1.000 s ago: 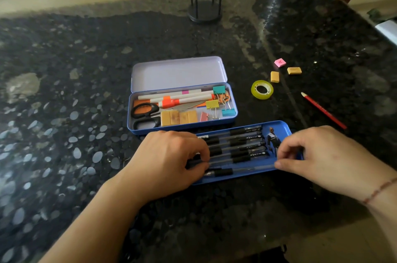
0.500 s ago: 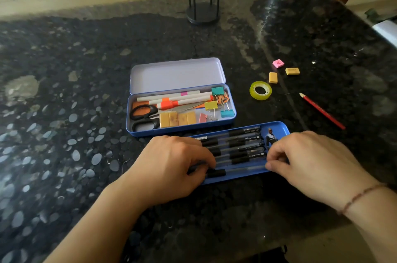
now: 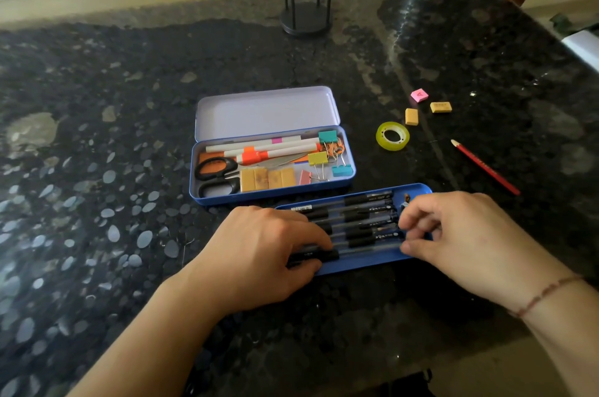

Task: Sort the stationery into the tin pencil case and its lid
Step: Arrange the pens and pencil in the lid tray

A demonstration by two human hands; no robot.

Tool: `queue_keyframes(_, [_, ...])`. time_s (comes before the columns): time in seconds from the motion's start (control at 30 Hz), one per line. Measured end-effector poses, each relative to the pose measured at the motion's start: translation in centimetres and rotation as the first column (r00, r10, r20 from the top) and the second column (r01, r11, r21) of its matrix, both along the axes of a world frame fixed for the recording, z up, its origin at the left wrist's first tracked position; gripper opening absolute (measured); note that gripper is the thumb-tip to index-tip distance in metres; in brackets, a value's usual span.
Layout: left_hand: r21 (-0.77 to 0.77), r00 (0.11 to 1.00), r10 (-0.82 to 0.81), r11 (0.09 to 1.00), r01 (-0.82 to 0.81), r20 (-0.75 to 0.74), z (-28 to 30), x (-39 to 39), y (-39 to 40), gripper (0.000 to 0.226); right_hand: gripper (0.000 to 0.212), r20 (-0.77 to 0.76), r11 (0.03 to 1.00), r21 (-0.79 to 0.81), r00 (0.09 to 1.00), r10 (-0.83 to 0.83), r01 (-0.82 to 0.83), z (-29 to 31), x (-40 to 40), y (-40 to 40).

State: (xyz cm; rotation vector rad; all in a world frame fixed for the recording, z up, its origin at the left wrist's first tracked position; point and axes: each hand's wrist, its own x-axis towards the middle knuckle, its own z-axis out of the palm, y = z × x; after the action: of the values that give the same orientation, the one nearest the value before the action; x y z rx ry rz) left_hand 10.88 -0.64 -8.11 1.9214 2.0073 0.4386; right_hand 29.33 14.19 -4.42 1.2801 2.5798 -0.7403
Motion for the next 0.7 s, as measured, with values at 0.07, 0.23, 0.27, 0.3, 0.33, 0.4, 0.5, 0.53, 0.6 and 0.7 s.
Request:
queue_keyframes(0.07, [-0.007,1.0,0.003,1.0,-0.003,-0.009,-0.1,0.0,0.0,0.028,0.018,0.02,1.0,0.018,1.0,0.011,-0.012,-0.3,-0.1,-0.1])
queue_keyframes(0.23, [-0.029,1.0,-0.001,1.0,0.001,-0.008,0.1,-0.3,0.0,0.021,0.019,0.014,0.999,0.017,0.999,0.048,-0.048,-0.3,-0.3,-0.1])
queue_keyframes(0.27, [-0.025,1.0,0.004,1.0,-0.004,-0.008,0.1,-0.4,0.0,0.019,0.019,0.009,0.999,0.008,0.999,0.053,-0.053,-0.4,-0.3,-0.1])
queue_keyframes(0.3, [-0.023,1.0,0.01,1.0,-0.01,-0.011,0.1,-0.5,-0.1,0.018,0.019,0.006,0.998,-0.009,0.998,0.058,-0.058,-0.5,-0.2,0.0])
queue_keyframes(0.33, [-0.025,1.0,0.014,1.0,-0.014,-0.016,0.1,-0.5,-0.1,0.018,0.019,-0.007,0.998,-0.034,0.999,0.053,-0.053,-0.5,-0.1,0.1])
queue_keyframes(0.4, [-0.026,0.999,0.016,1.0,-0.017,-0.031,0.2,-0.4,-0.1,0.017,0.017,-0.082,0.998,-0.061,0.996,-0.017,0.012,-0.6,0.1,0.7])
queue_keyframes(0.5, [-0.012,0.999,0.028,1.0,-0.029,-0.044,0.1,-0.3,-0.1,0.017,0.01,-0.281,0.971,0.11,0.943,-0.177,0.214,-1.0,0.3,2.5])
queue_keyframes(0.53, [-0.008,0.998,0.032,0.999,-0.033,-0.047,0.0,-0.2,-0.1,0.016,0.012,-0.33,0.938,0.199,0.921,-0.207,0.283,-1.2,0.4,3.3])
queue_keyframes(0.6, [-0.003,0.998,0.035,0.999,-0.035,-0.054,-0.1,-0.2,-0.1,0.015,0.027,-0.266,0.867,0.359,0.928,-0.261,0.346,-1.8,0.7,5.0])
queue_keyframes(0.7, [-0.003,0.998,0.039,0.999,-0.039,-0.052,-0.2,-0.2,-0.2,0.015,0.046,0.02,0.819,0.409,0.894,-0.449,0.402,-2.9,2.0,7.0])
